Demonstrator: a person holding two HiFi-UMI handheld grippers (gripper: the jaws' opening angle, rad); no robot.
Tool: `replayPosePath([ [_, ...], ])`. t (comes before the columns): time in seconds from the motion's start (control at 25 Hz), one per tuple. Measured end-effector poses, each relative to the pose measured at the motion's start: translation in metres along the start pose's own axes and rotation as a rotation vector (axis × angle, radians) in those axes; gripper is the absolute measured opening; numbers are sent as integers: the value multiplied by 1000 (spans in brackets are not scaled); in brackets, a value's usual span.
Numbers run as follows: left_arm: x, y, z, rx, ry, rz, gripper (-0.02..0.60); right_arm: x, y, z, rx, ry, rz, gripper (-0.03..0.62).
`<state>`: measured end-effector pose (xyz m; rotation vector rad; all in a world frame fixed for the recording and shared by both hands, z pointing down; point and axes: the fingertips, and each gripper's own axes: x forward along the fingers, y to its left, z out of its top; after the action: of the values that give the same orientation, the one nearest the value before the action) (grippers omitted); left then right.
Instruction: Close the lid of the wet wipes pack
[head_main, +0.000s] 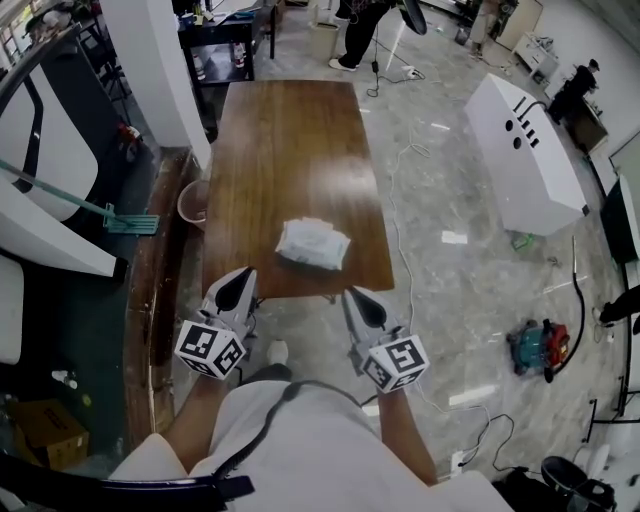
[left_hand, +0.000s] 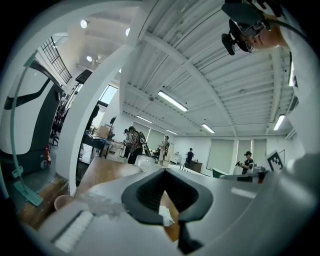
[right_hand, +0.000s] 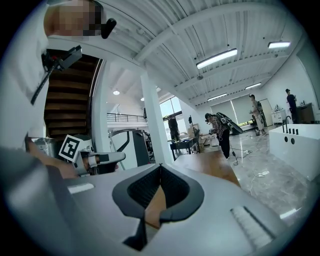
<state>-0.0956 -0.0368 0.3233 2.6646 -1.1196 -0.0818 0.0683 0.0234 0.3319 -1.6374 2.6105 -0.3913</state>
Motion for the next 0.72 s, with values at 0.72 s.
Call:
replayPosePath([
  [0.72, 42, 74, 0, 6, 56, -122, 3, 85, 1, -6, 5, 45, -79, 9],
])
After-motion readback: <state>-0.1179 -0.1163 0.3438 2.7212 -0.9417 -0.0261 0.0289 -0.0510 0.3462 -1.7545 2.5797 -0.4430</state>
